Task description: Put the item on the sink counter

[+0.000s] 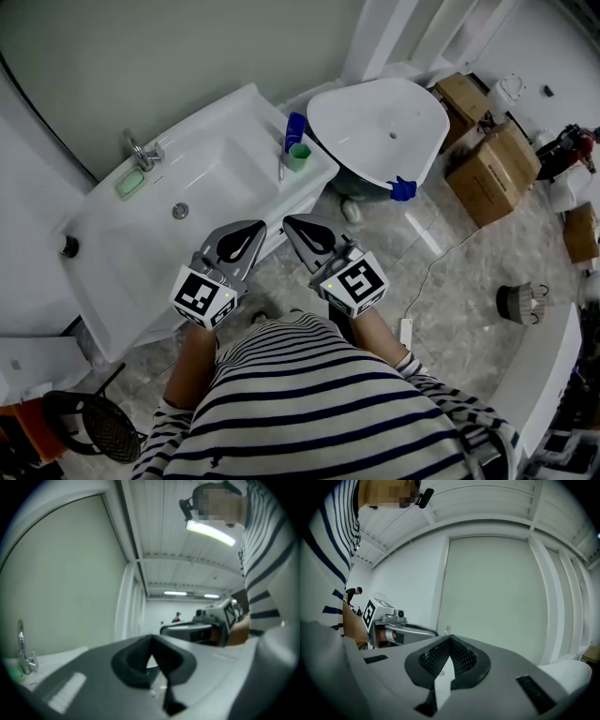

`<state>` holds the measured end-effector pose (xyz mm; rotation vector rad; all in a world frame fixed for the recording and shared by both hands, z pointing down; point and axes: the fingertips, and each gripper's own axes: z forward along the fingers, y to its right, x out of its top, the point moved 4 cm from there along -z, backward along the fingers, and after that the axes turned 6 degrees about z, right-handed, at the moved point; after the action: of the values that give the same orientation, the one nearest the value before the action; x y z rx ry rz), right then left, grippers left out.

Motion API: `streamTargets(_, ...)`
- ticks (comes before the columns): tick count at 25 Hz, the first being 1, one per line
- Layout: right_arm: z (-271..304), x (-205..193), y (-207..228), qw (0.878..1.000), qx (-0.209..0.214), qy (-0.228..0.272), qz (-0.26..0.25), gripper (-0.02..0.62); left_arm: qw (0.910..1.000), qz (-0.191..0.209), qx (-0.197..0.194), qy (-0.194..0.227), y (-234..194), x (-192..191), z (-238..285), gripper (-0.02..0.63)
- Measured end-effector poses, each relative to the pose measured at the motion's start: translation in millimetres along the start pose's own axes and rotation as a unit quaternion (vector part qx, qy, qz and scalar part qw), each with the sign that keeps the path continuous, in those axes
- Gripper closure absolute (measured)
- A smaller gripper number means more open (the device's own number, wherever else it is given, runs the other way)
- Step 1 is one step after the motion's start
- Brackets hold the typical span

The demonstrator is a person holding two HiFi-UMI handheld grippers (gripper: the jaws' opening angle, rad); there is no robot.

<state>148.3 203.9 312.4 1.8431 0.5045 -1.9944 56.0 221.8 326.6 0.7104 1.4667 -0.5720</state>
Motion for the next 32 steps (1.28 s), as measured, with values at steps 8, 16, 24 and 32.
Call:
streamTargets(8,1,6,-2,1.0,0.014,0.015,0.019,0.589,1.0,-0.004,0.003,-0.005,-3,-2,-1,0.601)
streamTargets(16,0,3,-9,1.0,0.014,0.002,0.019,0.588,1.0,-0.006,-0.003,-0.004,-2,-4,-5,0.601)
streamTargets(24,5,5,-18,1.0,0.015,-0.006,0.002,0.588,0.9999,0.009,-0.004,-0.006,-4,2,-15,0.601)
streamTargets(32,9,11,-8,0.999,-0.007,-0.031,0.009,0.586,0.9994,0.019,-0.02,-0.02,-8,2,-10,0.601)
